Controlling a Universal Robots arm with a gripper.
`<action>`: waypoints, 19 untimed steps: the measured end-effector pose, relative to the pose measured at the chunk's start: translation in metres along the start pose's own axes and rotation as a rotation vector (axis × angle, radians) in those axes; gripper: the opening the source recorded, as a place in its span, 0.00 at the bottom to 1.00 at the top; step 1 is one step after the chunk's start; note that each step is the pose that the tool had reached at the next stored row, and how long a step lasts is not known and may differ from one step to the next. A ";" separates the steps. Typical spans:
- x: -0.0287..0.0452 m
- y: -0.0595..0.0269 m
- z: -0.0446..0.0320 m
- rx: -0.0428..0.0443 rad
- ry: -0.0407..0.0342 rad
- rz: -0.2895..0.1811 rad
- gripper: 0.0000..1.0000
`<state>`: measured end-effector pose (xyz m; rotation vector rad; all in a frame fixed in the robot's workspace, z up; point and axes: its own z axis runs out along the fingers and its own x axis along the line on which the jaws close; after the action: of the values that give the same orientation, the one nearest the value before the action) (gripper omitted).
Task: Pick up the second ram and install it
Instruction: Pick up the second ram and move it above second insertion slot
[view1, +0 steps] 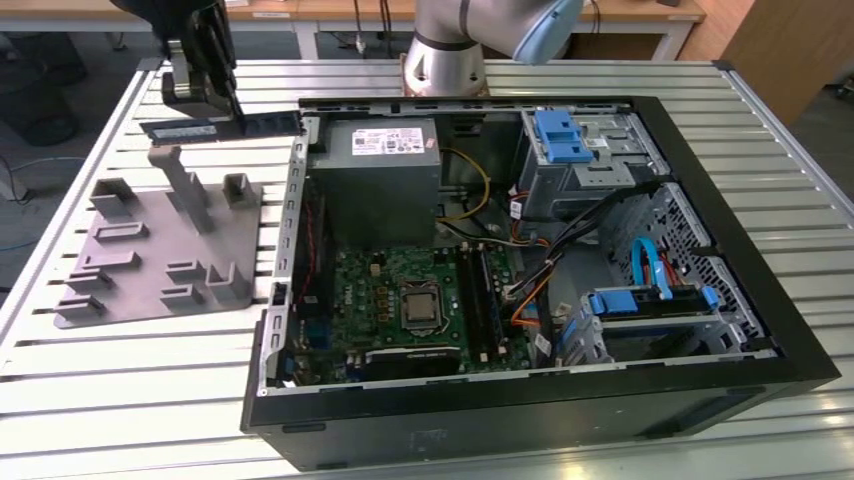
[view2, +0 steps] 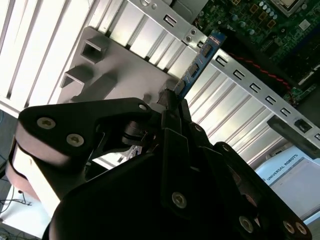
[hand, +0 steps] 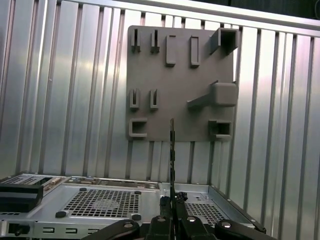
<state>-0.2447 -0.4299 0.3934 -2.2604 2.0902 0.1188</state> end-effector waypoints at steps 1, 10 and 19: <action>0.0002 -0.0019 0.0000 0.0001 0.0000 0.000 0.14; 0.0016 -0.0208 -0.0003 0.0000 0.0000 0.000 0.14; 0.0033 -0.0420 -0.0004 0.0000 -0.0001 0.000 0.14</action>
<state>-0.2026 -0.4299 0.3932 -2.2604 2.0902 0.1188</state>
